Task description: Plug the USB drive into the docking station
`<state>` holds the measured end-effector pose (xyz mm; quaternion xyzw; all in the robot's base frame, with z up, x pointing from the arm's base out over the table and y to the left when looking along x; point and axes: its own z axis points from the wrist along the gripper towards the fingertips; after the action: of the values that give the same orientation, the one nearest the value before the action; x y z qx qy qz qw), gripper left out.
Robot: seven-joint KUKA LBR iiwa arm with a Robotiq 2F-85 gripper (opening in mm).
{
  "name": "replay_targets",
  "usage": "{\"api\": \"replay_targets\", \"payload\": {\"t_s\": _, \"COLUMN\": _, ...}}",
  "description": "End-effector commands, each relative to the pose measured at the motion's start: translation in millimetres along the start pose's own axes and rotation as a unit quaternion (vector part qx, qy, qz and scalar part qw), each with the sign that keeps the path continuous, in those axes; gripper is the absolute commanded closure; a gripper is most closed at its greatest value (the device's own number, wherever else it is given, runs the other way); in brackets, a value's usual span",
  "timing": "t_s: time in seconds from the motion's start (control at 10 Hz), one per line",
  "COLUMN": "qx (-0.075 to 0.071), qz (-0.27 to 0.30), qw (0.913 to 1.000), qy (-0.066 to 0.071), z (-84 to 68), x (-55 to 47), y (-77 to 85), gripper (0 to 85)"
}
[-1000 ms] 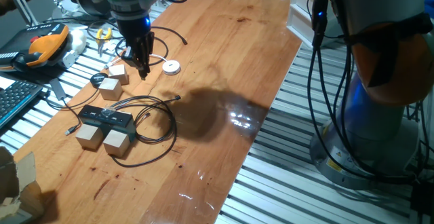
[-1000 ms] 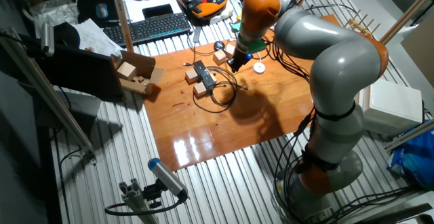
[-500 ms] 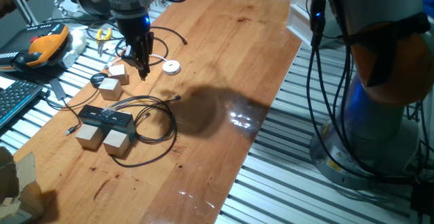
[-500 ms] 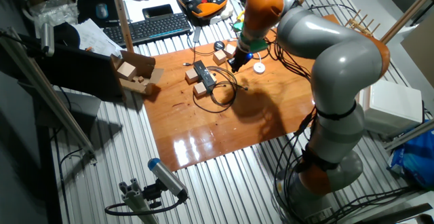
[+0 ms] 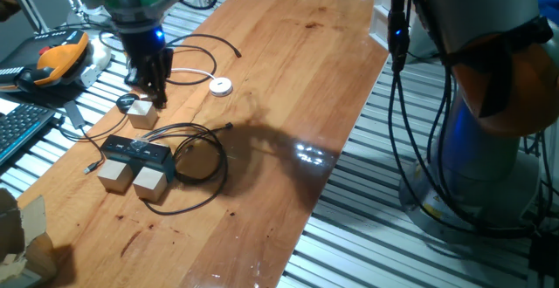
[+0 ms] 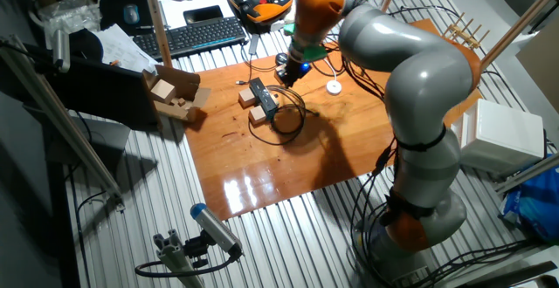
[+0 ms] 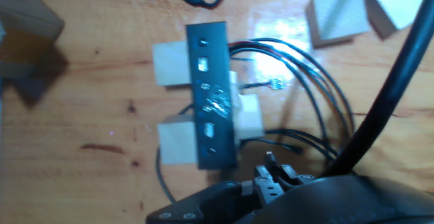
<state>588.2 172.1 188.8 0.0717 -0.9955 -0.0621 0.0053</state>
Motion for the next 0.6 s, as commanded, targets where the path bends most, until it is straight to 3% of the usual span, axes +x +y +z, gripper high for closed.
{"api": "replay_targets", "payload": {"t_s": 0.0, "qx": -0.001, "qz": -0.001, "qw": 1.0000, "qy": -0.004, "z": 3.9, "x": -1.8, "y": 4.3, "gripper": 85.0}}
{"api": "replay_targets", "payload": {"t_s": 0.3, "qx": 0.023, "qz": -0.004, "qw": 0.9994, "qy": -0.024, "z": 13.5, "x": -10.0, "y": 24.5, "gripper": 85.0}}
{"api": "replay_targets", "payload": {"t_s": 0.5, "qx": 0.026, "qz": -0.018, "qw": 0.9992, "qy": -0.025, "z": 26.8, "x": -20.7, "y": 25.7, "gripper": 85.0}}
